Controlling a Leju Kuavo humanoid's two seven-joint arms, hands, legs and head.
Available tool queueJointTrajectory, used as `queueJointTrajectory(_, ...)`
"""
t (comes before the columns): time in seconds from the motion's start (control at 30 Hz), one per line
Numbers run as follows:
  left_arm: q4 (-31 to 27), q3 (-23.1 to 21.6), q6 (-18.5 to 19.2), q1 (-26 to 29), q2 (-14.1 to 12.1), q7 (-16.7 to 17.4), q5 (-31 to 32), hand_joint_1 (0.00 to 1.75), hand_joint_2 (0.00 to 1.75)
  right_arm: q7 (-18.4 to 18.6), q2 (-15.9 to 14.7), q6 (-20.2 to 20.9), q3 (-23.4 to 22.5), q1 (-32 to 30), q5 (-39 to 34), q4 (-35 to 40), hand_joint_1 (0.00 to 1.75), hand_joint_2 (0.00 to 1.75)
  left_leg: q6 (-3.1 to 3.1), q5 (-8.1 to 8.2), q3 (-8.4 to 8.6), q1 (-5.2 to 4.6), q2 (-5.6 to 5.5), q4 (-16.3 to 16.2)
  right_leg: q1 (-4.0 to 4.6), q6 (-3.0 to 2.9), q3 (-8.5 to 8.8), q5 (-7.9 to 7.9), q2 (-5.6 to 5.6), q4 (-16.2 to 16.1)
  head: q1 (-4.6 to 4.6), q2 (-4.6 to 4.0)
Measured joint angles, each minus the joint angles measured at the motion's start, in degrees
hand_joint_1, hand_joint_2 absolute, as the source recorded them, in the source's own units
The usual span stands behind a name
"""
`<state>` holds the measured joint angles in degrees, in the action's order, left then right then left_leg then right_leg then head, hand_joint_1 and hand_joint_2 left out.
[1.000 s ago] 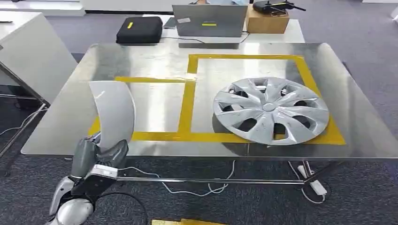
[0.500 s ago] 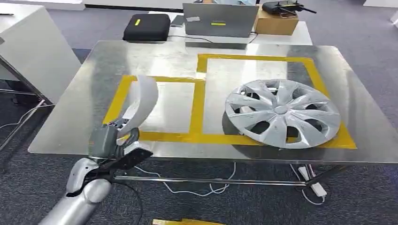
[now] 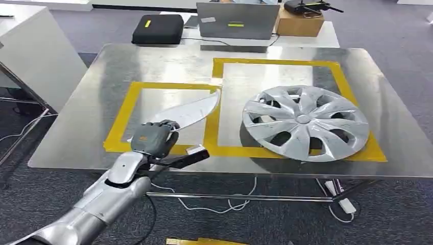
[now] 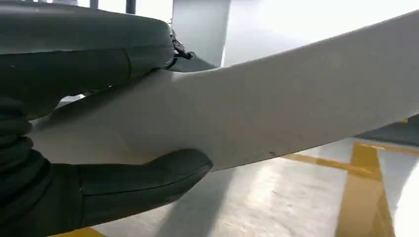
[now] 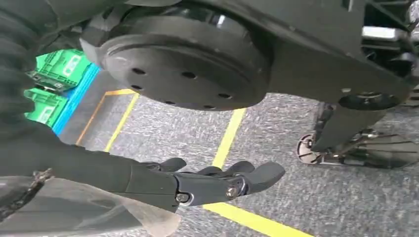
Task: Take the parts from the cabinet and place them on the table.
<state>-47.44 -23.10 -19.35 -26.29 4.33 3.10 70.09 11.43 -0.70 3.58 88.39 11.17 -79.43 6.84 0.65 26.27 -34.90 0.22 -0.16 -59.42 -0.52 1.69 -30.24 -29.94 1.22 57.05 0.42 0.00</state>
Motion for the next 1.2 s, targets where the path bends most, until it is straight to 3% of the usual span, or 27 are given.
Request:
queueJointTrajectory(0.07, 2.5, -0.9, 0.6, -1.4, 1.0, 0.0, 0.2, 1.75, 1.75, 0.0, 0.0, 0.1, 0.0, 0.2, 0.3, 0.1, 0.0, 1.75, 0.0, 0.0, 0.0, 0.0, 0.0, 0.0, 0.0, 0.0, 0.0, 0.0, 0.02, 0.0, 0.0, 0.0)
queueJointTrajectory(0.1, 3.8, -1.3, 0.8, -2.1, 1.5, 0.0, 0.2, 0.0, 1.75, 0.0, 0.1, 0.2, 0.0, 0.2, 0.4, 0.2, 0.0, 0.0, 0.0, 0.0, -0.01, 0.0, 0.0, 0.0, 0.0, 0.02, 0.0, -0.02, 0.01, 0.0, 0.0, 0.0)
queueJointTrajectory(0.5, 10.3, -3.2, -1.2, -5.7, 4.9, -0.1, 0.3, 0.0, 1.75, 0.0, 0.1, 0.2, 0.1, 0.2, 1.8, 0.3, 0.0, 0.0, 0.0, 0.02, -0.01, -0.01, -0.01, 0.0, -0.01, 0.1, 0.0, -0.08, 0.0, 0.0, -0.02, 0.0)
queueJointTrajectory(0.53, 10.4, -3.3, -1.8, -5.8, 5.2, 0.0, 0.2, 0.0, 0.0, 0.0, 0.1, 0.2, 0.1, 0.3, 1.8, 0.3, 0.0, 0.0, 0.0, 0.02, -0.02, -0.01, -0.01, 0.0, -0.01, 0.1, 0.01, -0.08, 0.0, 0.0, -0.02, 0.0)
queueJointTrajectory(0.63, 10.7, -3.3, -3.3, -6.0, 5.7, -1.0, -1.5, 0.0, 0.0, 0.0, 0.1, 0.0, 0.1, 0.2, 1.7, 0.3, 0.0, 0.0, 0.0, 0.02, -0.01, -0.01, -0.01, 0.0, -0.01, 0.1, 0.01, -0.08, 0.0, 0.0, -0.04, 0.0)
queueJointTrajectory(0.77, 7.1, -2.9, -4.3, -3.3, 6.0, -8.1, -10.2, 0.0, 0.0, 0.0, 0.1, -0.3, 0.1, -0.3, 0.6, 0.3, 0.0, 0.0, 0.0, 0.04, -0.01, -0.02, -0.01, 0.0, -0.01, 0.1, 0.03, -0.11, 0.01, 0.0, -0.04, 0.0)
queueJointTrajectory(0.93, -7.1, -2.8, -3.9, 5.8, 4.7, -13.9, -19.7, 0.0, 0.0, 0.0, 0.1, -0.8, -0.2, -2.4, -1.6, 0.3, 0.0, 0.0, 0.05, 0.22, 0.0, -0.03, -0.01, 0.0, -0.02, 0.16, 0.06, -0.3, 0.0, 0.0, 0.0, 0.0)
queueJointTrajectory(1.07, -21.5, -2.5, -3.9, 14.8, 2.0, -18.7, -28.3, 0.0, 0.0, 0.0, 0.1, -0.8, -0.8, -3.8, -3.4, 0.3, 0.0, 0.0, -0.02, 0.35, 0.03, -0.02, 0.0, 0.0, -0.01, 0.12, 0.06, -0.45, 0.05, 0.0, 0.0, 0.0)
queueJointTrajectory(1.1, -25.2, -2.3, -3.9, 17.4, 1.2, -20.0, -30.0, 0.0, 0.0, 0.0, 0.1, -0.8, -1.1, -4.0, -3.8, 0.3, 0.0, 0.0, 0.2, 0.63, 0.01, -0.21, 0.0, -0.2, -0.19, 0.26, 0.12, -0.36, 0.05, -0.4, -0.04, 0.0)
queueJointTrajectory(1.13, -28.4, -1.9, -3.9, 19.6, 0.4, -21.3, -31.7, 0.0, 0.0, 0.0, 0.2, -0.8, -1.4, -4.2, -4.0, 0.3, 0.0, 0.0, 0.99, 0.68, 0.2, -0.35, -0.05, 0.1, -0.34, 0.79, 0.35, -0.22, 0.03, -0.7, -0.02, 0.0)
queueJointTrajectory(1.17, -31.5, -1.3, -3.8, 21.7, -0.4, -22.7, -33.3, 0.0, 0.0, 0.0, 0.2, -0.8, -1.6, -4.4, -4.3, 0.3, 0.0, 0.0, 1.38, 0.24, 0.81, -0.34, 0.02, 1.1, -0.18, 1.1, 0.81, -0.07, 0.09, -1.3, -0.13, 0.0)
queueJointTrajectory(1.2, -34.4, -0.6, -3.6, 23.8, -0.8, -23.8, -34.9, 0.0, 0.0, 0.1, 0.1, -0.9, -1.8, -4.5, -4.5, 0.3, 0.0, 0.0, 1.52, -0.62, 1.91, 0.3, 0.32, 2.7, -0.29, 0.94, 0.64, -0.63, -0.14, -0.9, -0.02, 0.0)
